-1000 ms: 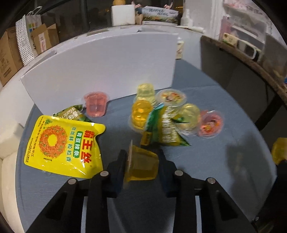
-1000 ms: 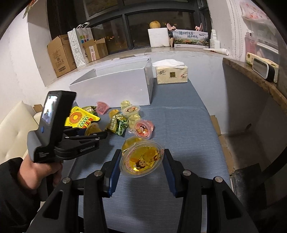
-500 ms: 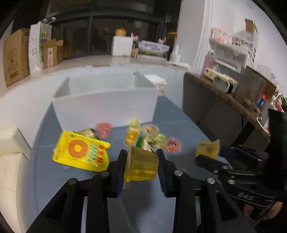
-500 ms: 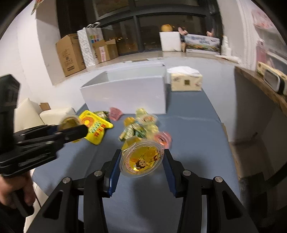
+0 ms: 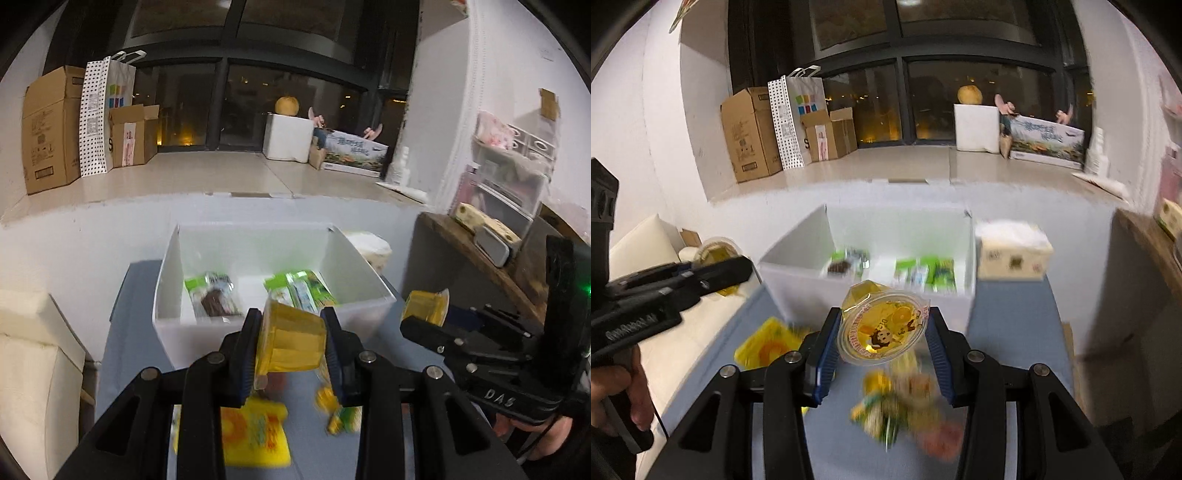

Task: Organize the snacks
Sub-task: 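Lower both jelly cups into the white box and open both tools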

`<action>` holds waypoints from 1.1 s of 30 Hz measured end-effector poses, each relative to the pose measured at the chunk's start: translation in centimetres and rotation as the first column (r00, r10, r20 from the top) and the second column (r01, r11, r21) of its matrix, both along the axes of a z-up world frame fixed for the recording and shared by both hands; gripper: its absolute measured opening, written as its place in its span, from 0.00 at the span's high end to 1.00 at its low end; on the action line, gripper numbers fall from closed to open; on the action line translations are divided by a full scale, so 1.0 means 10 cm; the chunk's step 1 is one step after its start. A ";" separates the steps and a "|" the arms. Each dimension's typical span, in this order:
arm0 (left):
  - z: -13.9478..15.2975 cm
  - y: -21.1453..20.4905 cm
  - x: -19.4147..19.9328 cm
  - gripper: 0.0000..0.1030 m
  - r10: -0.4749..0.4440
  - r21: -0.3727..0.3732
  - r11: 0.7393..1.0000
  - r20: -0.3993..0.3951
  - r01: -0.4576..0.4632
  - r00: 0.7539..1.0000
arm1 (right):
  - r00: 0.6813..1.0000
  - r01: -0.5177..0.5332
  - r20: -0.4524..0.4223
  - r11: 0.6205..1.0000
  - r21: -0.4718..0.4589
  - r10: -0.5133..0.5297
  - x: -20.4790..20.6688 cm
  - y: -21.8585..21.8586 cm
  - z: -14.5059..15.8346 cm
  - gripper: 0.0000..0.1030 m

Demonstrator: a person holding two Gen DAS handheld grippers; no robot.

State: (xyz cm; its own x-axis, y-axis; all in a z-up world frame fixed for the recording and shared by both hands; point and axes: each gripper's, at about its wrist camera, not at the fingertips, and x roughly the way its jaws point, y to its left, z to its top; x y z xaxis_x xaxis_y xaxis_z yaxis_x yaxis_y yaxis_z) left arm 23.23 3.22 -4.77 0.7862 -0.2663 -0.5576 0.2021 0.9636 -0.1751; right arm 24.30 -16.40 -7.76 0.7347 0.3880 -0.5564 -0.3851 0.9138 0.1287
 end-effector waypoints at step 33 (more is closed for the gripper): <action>-0.28 0.22 0.85 0.00 0.085 0.106 0.991 -0.075 -0.076 0.994 | 0.997 0.081 0.016 0.989 -0.124 -0.080 0.81 0.19 -0.05 0.00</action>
State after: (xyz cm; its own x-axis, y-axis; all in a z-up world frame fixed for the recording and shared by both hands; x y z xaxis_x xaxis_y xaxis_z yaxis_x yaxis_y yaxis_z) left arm 31.77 5.41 -7.53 0.7548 -0.1421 -0.6403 0.1125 0.9898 -0.0870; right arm 32.42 -14.48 -8.22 0.7670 0.2556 -0.5885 -0.3101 0.9507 0.0087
